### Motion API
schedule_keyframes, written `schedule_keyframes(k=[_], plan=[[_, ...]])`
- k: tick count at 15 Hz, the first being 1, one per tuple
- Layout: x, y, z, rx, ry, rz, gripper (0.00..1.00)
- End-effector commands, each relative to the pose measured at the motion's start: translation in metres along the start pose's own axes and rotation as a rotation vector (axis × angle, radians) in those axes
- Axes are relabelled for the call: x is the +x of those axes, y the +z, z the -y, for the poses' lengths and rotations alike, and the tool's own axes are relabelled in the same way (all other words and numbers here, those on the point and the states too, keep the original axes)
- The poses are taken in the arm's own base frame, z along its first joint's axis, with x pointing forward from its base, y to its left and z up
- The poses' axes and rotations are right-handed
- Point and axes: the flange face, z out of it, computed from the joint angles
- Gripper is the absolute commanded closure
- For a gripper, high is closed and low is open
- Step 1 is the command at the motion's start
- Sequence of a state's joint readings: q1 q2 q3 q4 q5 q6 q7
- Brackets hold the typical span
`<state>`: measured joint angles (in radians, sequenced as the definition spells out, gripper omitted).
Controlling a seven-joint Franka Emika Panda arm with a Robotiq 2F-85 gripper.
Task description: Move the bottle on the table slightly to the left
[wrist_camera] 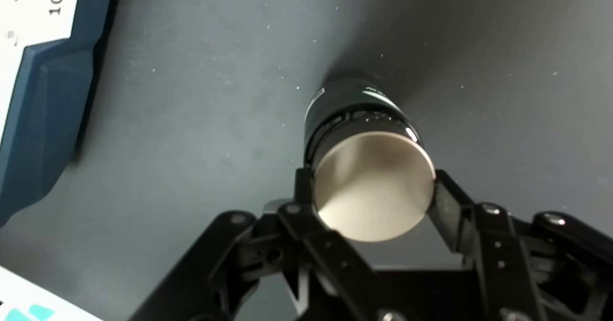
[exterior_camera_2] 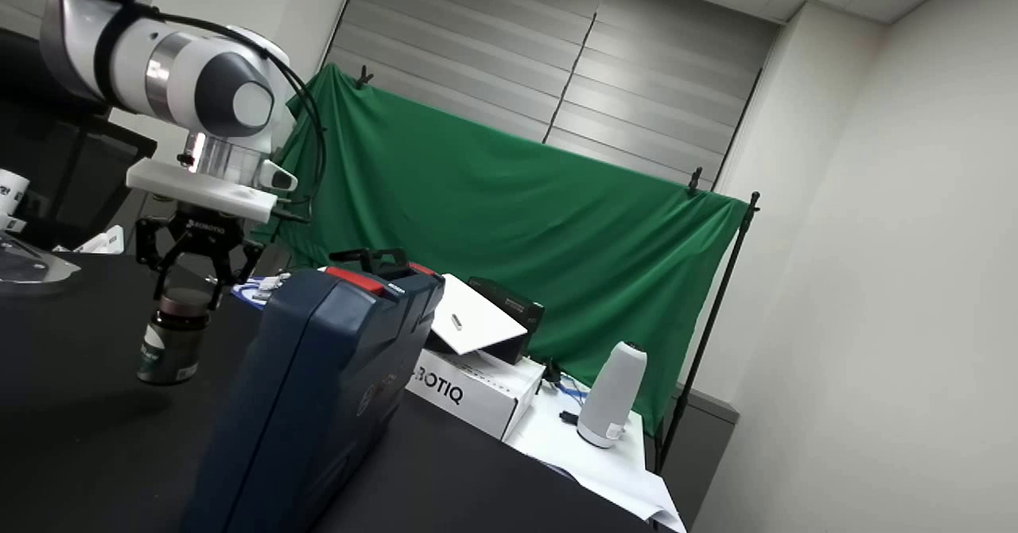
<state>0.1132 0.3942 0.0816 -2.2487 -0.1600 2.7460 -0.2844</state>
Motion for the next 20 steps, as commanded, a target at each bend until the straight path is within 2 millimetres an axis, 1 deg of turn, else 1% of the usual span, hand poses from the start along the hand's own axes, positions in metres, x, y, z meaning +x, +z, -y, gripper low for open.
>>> schedule_keyframes(k=[1, 5, 8, 12, 13, 14, 17, 20], plan=[[0.030, -0.034, 0.003, -0.050, -0.045, -0.015, 0.64], [0.074, -0.053, 0.020, -0.087, -0.142, -0.047, 0.64], [0.110, -0.062, 0.045, -0.091, -0.203, -0.067, 0.64], [0.155, -0.062, 0.090, -0.076, -0.282, -0.082, 0.64], [0.165, -0.066, 0.109, -0.070, -0.307, -0.084, 0.64], [0.174, -0.066, 0.122, -0.064, -0.328, -0.086, 0.64], [0.198, -0.058, 0.159, -0.061, -0.397, -0.091, 0.64], [0.214, -0.051, 0.184, -0.057, -0.440, -0.077, 0.64]])
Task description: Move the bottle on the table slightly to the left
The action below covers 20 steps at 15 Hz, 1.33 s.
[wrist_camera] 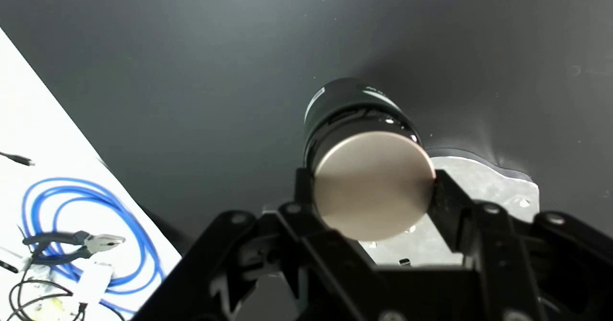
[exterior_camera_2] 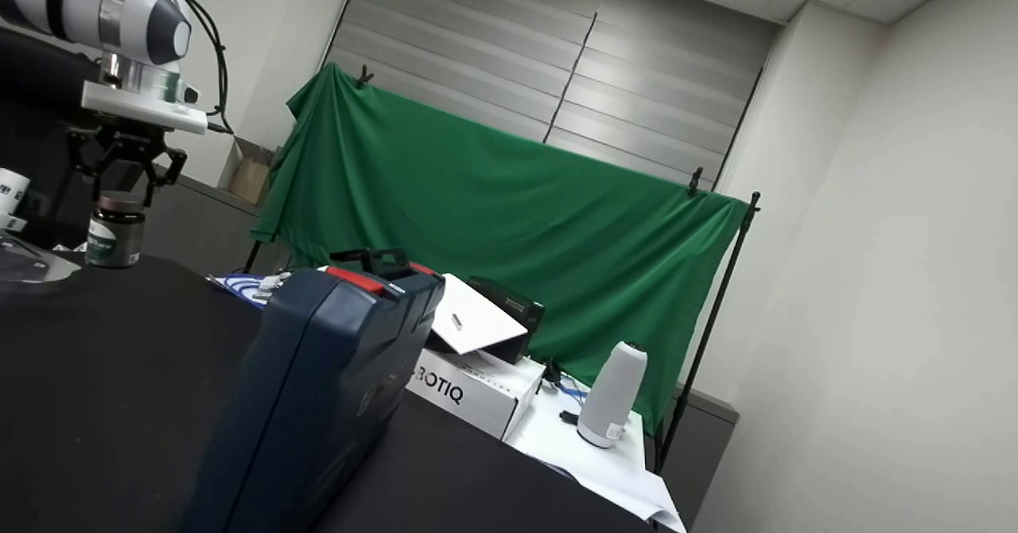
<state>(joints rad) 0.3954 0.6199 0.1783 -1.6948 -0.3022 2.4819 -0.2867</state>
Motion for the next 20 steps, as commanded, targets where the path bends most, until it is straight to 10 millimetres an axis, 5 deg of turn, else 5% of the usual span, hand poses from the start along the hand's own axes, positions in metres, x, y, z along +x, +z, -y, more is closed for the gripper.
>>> schedule_keyframes(k=[1, 2, 10, 11, 20], plan=[[0.009, 0.004, 0.005, 0.004, -0.012, 0.006, 0.64], [0.013, 0.007, 0.009, 0.007, -0.018, 0.007, 0.39], [0.010, 0.010, 0.007, 0.012, -0.015, 0.011, 0.39], [0.013, 0.012, 0.005, 0.001, -0.025, 0.020, 0.64], [0.045, 0.038, -0.005, 0.005, -0.172, -0.006, 0.64]])
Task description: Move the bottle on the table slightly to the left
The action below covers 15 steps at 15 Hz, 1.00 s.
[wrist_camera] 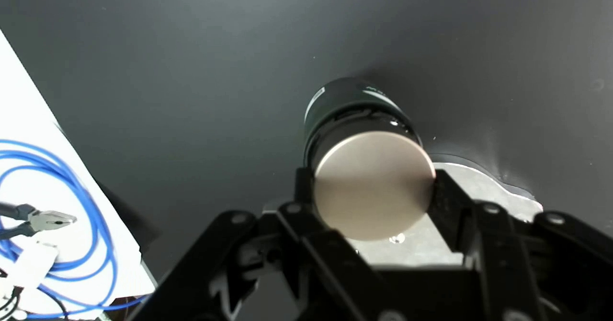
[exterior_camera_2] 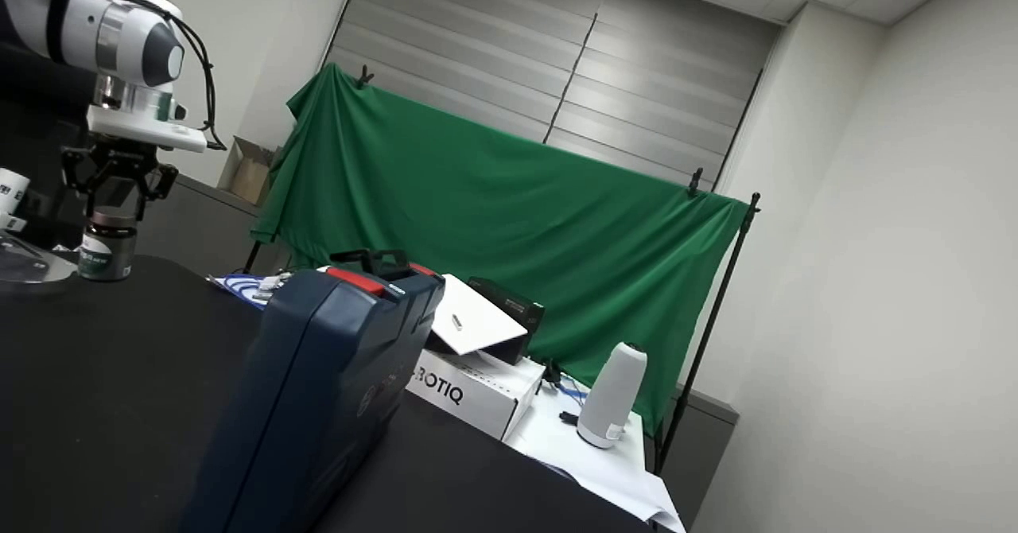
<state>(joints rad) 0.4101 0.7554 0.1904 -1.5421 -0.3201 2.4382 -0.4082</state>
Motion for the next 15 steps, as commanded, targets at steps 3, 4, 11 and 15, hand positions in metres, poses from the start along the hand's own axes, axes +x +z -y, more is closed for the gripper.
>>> schedule_keyframes(k=[3, 4, 11, 15], plan=[[0.036, 0.002, -0.007, -0.009, -0.054, -0.048, 0.64], [0.041, 0.001, -0.007, -0.007, -0.060, -0.057, 0.64], [0.072, 0.006, 0.009, 0.031, -0.099, -0.085, 0.64], [0.081, 0.021, 0.017, 0.070, -0.113, -0.064, 0.64]])
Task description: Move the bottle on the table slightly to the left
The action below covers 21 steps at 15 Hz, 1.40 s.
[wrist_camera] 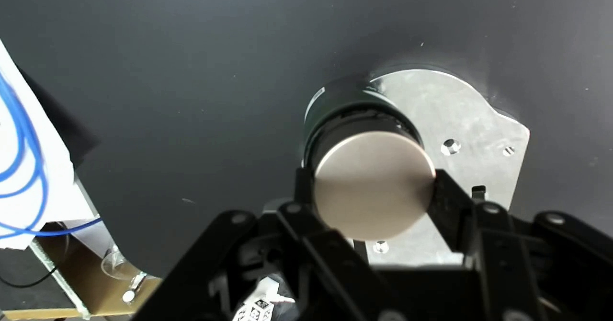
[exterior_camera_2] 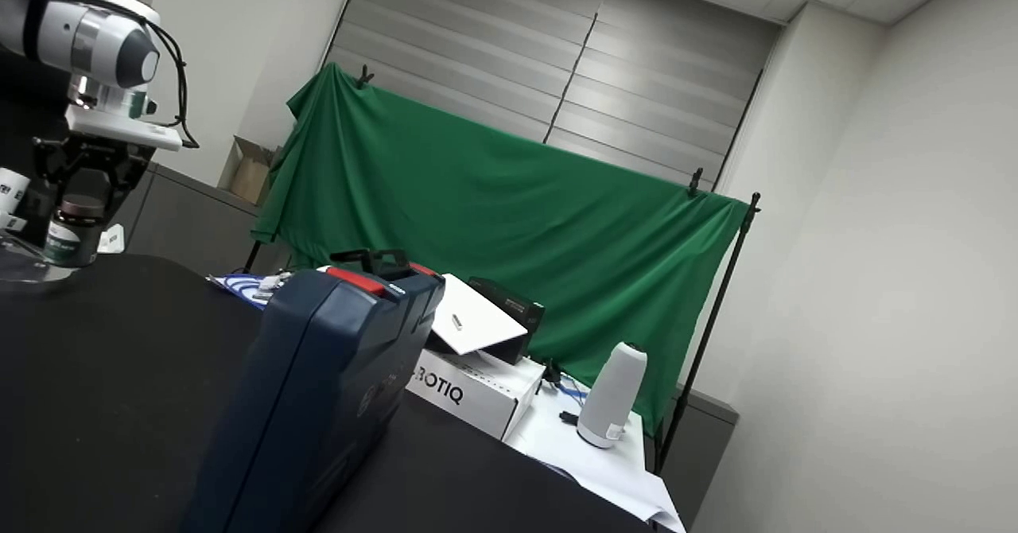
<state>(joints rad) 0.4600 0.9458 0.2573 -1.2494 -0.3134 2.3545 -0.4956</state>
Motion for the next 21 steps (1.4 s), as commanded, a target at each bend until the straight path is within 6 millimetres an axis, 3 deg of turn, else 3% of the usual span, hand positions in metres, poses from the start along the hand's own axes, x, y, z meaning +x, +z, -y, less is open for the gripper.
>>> schedule_keyframes(k=[1, 7, 11, 12, 16, 21], plan=[[0.013, 0.011, -0.005, 0.038, -0.003, 0.003, 0.64], [0.017, 0.030, -0.007, 0.092, 0.008, -0.002, 0.64], [0.019, 0.032, -0.011, 0.101, 0.016, 0.005, 0.64], [0.019, 0.032, -0.012, 0.099, 0.020, 0.007, 0.14], [0.024, 0.030, -0.012, 0.104, 0.023, 0.005, 0.00], [0.035, 0.010, -0.013, 0.061, 0.012, -0.011, 0.00]])
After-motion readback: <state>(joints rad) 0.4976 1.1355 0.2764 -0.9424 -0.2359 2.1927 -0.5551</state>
